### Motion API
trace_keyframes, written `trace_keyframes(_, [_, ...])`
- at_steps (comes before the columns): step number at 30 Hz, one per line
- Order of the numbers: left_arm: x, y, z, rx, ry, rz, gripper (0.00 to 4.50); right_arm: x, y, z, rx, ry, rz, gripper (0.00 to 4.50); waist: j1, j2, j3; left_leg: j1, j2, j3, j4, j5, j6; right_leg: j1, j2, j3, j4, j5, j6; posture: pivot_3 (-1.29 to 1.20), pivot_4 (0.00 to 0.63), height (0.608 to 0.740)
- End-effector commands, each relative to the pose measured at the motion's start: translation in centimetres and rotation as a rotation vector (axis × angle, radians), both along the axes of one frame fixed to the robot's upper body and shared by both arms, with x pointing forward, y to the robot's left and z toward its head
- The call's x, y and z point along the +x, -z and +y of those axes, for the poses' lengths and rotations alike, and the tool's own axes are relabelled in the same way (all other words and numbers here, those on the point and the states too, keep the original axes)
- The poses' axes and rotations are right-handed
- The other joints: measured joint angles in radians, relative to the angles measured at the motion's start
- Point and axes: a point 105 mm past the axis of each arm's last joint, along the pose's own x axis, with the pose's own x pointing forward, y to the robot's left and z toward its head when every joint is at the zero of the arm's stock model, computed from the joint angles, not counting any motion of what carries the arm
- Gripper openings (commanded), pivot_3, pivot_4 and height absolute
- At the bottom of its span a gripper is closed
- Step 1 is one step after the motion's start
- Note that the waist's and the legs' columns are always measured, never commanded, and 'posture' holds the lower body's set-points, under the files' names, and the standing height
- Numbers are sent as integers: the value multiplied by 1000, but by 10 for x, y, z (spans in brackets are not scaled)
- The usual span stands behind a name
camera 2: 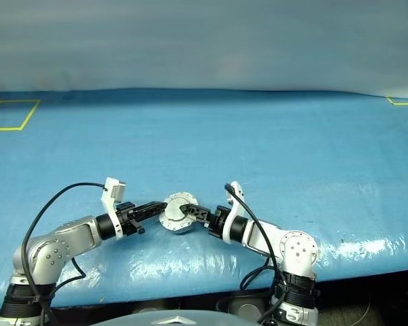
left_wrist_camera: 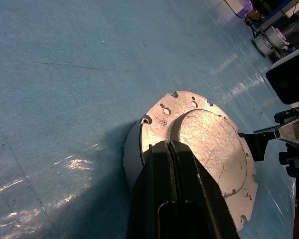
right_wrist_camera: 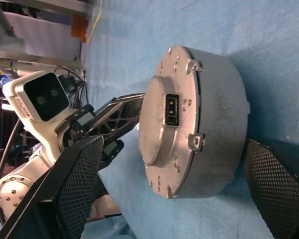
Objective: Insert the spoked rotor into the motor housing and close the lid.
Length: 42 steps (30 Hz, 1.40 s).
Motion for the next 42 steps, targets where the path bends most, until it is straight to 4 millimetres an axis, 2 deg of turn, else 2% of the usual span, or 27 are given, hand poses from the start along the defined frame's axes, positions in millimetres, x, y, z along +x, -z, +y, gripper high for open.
trace_keyframes(1, [-7, 12, -3, 24, 13, 47, 0, -10, -22, 39, 208, -39, 20, 4486, -2, 0, 0, 0, 0, 0, 0, 0, 0, 0, 0, 0, 0, 0, 0, 0, 150, 740])
trace_keyframes(2, [-7, 12, -3, 25, 14, 47, 0, -12, -20, 39, 209, -42, 30, 4486, -3, 0, 0, 0, 0, 0, 0, 0, 0, 0, 0, 0, 0, 0, 0, 0, 150, 740])
trace_keyframes(3, [-7, 12, -4, 25, 14, 46, 0, -13, -19, 39, 209, -44, 37, 4059, -4, 0, 0, 1, 1, 0, 0, 0, 0, 0, 0, 0, 0, 0, 0, 0, 150, 740])
trace_keyframes(5, [-6, 12, -4, 24, 15, 46, 0, -14, -18, 38, 212, -43, 45, 3611, -6, 0, 0, 1, 1, 0, 0, 0, 0, 0, 1, 0, 0, 0, 0, 0, 150, 740])
trace_keyframes(10, [-6, 14, -5, 23, 15, 47, 0, -14, -18, 35, 210, -40, 49, 1901, -13, 1, 0, 1, 3, 0, 0, 0, 0, 0, 2, 0, 0, 0, 0, 0, 150, 740])
trace_keyframes(13, [-6, 14, -5, 20, 13, 46, 0, -15, -18, 32, 197, -41, 51, 1184, -15, 0, 0, 1, 3, 0, 0, 0, 0, 0, 3, 0, 0, 0, 0, 0, 150, 740])
trace_keyframes(22, [-3, 8, -4, -4, -11, 7, 0, -16, -13, 30, 162, -40, 59, 1173, -19, 0, 0, 1, 5, 0, 0, 0, 0, 0, 4, 0, 0, 0, 0, 0, 150, 740])
trace_keyframes(28, [19, -37, 10, -173, -220, -222, 0, -11, -17, 21, 203, 27, 64, 1173, -20, -1, 0, -3, 6, 1, 0, 0, 0, -4, 3, 0, 0, 0, 0, 0, 150, 740])
trace_keyframes(31, [13, -53, 14, -347, -280, -219, 0, -1, -25, 12, 262, 108, 58, 1173, -21, -1, 0, -7, 5, 1, 0, 0, 0, -8, 4, 1, 1, 2, -1, 0, 150, 740])
trace_keyframes(36, [-4, -47, 14, -421, -331, -149, 0, 18, -35, -8, 339, 250, 47, 1173, -21, -1, 1, -8, 4, 2, 1, 0, 0, -9, 4, 2, 0, 5, 3, 0, 150, 740])
trace_keyframes(40, [-12, -46, 16, -579, -440, -92, 0, 31, -40, -22, 338, 314, 15, 1173, -21, -2, 1, -9, 3, 2, 3, 0, 1, -9, 4, 3, 0, 3, 4, 0, 150, 740])
trace_keyframes(41, [-12, -43, 17, -626, -494, -66, 393, 35, -42, -25, 343, 331, 4, 1173, -21, -1, 1, -9, 4, 2, 3, 0, 1, -9, 4, 3, 0, 3, 4, 0, 150, 740])
trace_keyframes(42, [-12, -41, 16, -671, -534, -40, 597, 39, -45, -27, 350, 343, -9, 1173, -21, -1, 1, -9, 4, 2, 4, 0, 1, -9, 4, 3, 0, 3, 4, 0, 150, 740])
